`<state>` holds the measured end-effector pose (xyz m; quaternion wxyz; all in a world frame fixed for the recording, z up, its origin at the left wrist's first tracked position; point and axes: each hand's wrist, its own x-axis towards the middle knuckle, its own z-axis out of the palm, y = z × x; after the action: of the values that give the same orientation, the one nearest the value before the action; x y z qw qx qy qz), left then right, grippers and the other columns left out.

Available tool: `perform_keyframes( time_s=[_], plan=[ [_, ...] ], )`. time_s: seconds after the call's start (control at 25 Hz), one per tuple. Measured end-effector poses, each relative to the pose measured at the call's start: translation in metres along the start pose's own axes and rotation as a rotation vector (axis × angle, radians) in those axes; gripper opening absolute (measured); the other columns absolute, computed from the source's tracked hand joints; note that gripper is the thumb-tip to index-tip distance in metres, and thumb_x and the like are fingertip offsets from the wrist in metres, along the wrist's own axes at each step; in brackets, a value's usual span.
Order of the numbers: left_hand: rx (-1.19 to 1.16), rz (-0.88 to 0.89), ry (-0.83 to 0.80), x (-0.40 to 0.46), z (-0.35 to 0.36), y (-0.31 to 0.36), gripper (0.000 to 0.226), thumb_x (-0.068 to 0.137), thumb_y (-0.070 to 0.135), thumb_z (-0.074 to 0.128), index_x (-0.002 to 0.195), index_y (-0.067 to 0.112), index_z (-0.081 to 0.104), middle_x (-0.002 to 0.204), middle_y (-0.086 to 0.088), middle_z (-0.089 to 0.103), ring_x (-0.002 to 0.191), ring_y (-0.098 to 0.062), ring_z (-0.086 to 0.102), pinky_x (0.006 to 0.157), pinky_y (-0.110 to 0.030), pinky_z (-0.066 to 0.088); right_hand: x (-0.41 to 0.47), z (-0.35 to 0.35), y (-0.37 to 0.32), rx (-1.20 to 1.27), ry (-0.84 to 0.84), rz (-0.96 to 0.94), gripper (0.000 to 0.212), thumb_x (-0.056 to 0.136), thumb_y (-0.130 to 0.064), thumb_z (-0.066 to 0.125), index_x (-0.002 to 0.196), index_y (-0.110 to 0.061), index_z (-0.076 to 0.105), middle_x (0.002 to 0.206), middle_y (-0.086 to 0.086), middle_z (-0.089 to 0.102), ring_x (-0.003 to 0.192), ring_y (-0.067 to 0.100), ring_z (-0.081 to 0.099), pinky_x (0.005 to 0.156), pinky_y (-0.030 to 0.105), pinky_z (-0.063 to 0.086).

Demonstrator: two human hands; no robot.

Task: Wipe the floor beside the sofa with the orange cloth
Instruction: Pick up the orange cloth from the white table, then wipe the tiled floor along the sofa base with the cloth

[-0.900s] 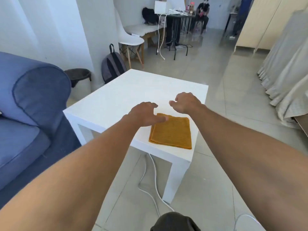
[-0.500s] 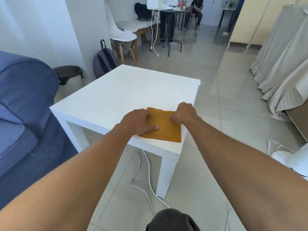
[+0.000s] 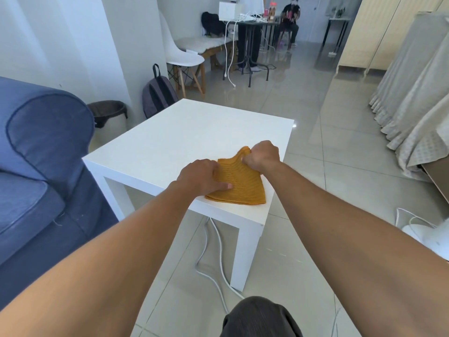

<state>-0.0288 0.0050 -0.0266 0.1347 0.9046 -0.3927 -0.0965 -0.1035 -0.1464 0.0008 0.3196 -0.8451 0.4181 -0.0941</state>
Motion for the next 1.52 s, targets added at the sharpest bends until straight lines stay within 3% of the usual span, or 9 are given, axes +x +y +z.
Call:
perform_keyframes(
  time_s=[0.16,0.36,0.52,0.72,0.84,1.0,1.16,1.32,1.52],
  plan=[
    [-0.168,-0.014,0.250,-0.024,-0.036,0.001,0.093,0.070,0.046,0.079,0.147,0.029,0.030,0.151,-0.001,0.043,0.134,-0.026,0.045,0.102,-0.040,0.042,-0.033,-0.019,-0.048,-0.226,-0.094,-0.283,0.033,0.088,-0.030,0.074,0.103,-0.002,0.067,0.100,0.012,0.062,0.102,0.033,0.067,0.081,0.036,0.058],
    [-0.191,0.066,0.361,-0.070,-0.109,-0.027,0.057,0.066,0.035,0.085,0.119,0.031,0.063,0.129,0.005,0.064,0.121,-0.020,0.056,0.099,-0.036,0.045,-0.082,-0.031,-0.110,-0.295,-0.181,-0.475,0.024,0.086,-0.027,0.077,0.078,-0.007,0.066,0.089,0.012,0.068,0.070,0.026,0.066,0.063,0.033,0.058],
    [-0.223,0.002,0.385,-0.115,-0.146,-0.053,0.027,0.070,0.028,0.083,0.094,0.017,0.073,0.104,0.003,0.073,0.100,-0.012,0.063,0.089,-0.027,0.046,-0.121,-0.020,-0.148,-0.308,-0.228,-0.583,0.031,0.085,-0.028,0.078,0.102,-0.003,0.075,0.104,0.017,0.074,0.090,0.034,0.072,0.085,0.044,0.061],
    [-0.286,-0.111,0.374,-0.187,-0.171,-0.100,0.015,0.072,0.019,0.082,0.085,0.017,0.075,0.074,0.009,0.068,0.077,-0.009,0.064,0.076,-0.024,0.052,-0.177,0.015,-0.191,-0.166,-0.364,-0.675,0.024,0.080,-0.022,0.083,0.097,-0.007,0.075,0.098,0.011,0.073,0.090,0.029,0.071,0.076,0.040,0.063],
    [-0.234,-0.187,0.392,-0.234,-0.179,-0.129,0.014,0.072,0.018,0.080,0.086,0.017,0.075,0.069,0.015,0.063,0.077,-0.008,0.061,0.073,-0.020,0.049,-0.209,0.047,-0.209,-0.092,-0.493,-0.722,0.015,0.083,-0.017,0.080,0.093,-0.009,0.073,0.092,0.008,0.073,0.088,0.025,0.070,0.074,0.037,0.060],
    [-0.187,-0.314,0.408,-0.311,-0.182,-0.183,0.016,0.075,0.016,0.076,0.091,0.014,0.074,0.067,0.016,0.059,0.077,-0.011,0.060,0.073,-0.020,0.047,-0.255,0.112,-0.219,-0.216,-0.669,-0.840,0.020,0.086,-0.013,0.075,0.105,-0.006,0.072,0.108,0.013,0.073,0.103,0.032,0.069,0.092,0.046,0.058],
    [-0.161,-0.457,0.413,-0.388,-0.168,-0.238,0.018,0.077,0.013,0.074,0.095,0.011,0.071,0.067,0.015,0.056,0.078,-0.012,0.057,0.074,-0.023,0.047,-0.298,0.171,-0.239,-0.220,-0.694,-1.021,0.016,0.086,-0.027,0.077,0.073,-0.026,0.066,0.083,0.001,0.067,0.087,0.024,0.061,0.080,0.034,0.048],
    [-0.184,-0.624,0.395,-0.456,-0.139,-0.304,0.012,0.077,0.015,0.074,0.089,0.015,0.070,0.067,0.014,0.059,0.075,-0.012,0.058,0.071,-0.022,0.045,-0.349,0.239,-0.263,-0.292,-0.854,-1.129,0.013,0.086,-0.033,0.076,0.092,-0.021,0.073,0.098,0.002,0.075,0.094,0.020,0.065,0.088,0.037,0.052],
    [-0.279,-0.760,0.315,-0.518,-0.067,-0.378,0.009,0.079,0.016,0.072,0.084,0.019,0.066,0.078,0.003,0.071,0.086,-0.017,0.067,0.085,-0.031,0.050,-0.391,0.348,-0.267,-0.374,-1.024,-1.237,0.019,0.087,-0.030,0.077,0.072,-0.032,0.064,0.080,-0.005,0.072,0.071,0.000,0.059,0.065,0.021,0.044]
  ],
)
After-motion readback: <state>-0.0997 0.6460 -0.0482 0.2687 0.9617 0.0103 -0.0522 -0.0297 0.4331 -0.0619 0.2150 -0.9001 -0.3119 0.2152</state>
